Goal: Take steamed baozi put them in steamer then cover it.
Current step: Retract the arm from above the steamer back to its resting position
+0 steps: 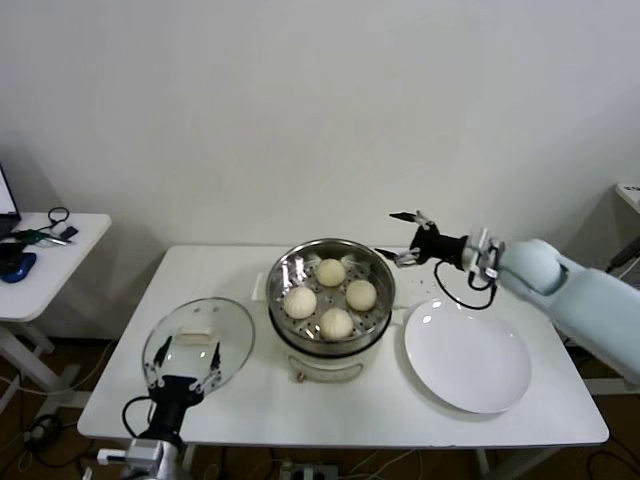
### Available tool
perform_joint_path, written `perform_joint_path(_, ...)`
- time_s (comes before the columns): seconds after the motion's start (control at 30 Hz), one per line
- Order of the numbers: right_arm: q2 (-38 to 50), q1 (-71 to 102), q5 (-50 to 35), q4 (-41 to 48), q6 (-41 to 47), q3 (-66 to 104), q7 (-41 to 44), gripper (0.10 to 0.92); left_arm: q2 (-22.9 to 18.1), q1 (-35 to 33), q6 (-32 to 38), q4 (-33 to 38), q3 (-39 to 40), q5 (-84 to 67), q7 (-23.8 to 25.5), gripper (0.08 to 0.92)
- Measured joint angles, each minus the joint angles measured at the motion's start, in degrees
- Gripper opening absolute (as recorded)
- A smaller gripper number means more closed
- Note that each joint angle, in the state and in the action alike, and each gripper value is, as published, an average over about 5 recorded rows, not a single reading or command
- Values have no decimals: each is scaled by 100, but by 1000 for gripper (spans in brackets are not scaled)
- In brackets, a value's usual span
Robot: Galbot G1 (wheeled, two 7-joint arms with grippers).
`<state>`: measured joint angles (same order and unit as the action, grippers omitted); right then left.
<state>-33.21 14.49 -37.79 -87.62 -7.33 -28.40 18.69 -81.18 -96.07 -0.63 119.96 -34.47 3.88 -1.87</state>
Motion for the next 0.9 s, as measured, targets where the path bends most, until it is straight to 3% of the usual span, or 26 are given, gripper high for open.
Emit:
perform_joint_path(0.43,-1080,3727,508,-572,-337,3973,-372,823,87,67,-263,82,-36,1129,-220,823)
perform_joint_path(0.9,-2280,6021,886,-848,-244,5953,-457,823,359,244,-767,-304,43,4512,-352,823)
